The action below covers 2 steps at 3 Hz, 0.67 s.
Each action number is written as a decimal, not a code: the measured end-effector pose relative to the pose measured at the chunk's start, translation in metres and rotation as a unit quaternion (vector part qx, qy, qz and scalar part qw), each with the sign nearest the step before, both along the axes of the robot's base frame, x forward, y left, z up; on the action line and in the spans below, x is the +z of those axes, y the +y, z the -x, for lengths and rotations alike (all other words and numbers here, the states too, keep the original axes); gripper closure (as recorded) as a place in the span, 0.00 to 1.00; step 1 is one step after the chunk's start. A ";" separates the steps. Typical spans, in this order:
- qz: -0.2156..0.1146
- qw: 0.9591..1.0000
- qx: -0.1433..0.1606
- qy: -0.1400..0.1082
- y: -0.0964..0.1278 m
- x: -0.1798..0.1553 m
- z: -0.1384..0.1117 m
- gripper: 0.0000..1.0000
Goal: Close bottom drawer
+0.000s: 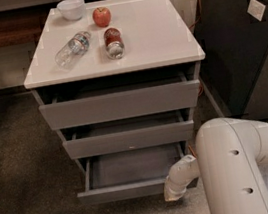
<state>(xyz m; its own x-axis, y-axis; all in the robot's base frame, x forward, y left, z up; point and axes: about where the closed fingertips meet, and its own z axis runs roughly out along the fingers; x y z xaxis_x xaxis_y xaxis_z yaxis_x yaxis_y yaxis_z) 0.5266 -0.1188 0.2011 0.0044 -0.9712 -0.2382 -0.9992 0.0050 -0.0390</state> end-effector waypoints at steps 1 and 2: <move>0.004 1.000 -0.012 -0.023 -0.014 -0.011 -0.022 1.00; 0.000 0.999 -0.018 -0.044 -0.021 -0.018 -0.042 1.00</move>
Offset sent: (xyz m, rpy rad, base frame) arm 0.0575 -0.0295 -0.0209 0.0028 -0.1169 -0.0468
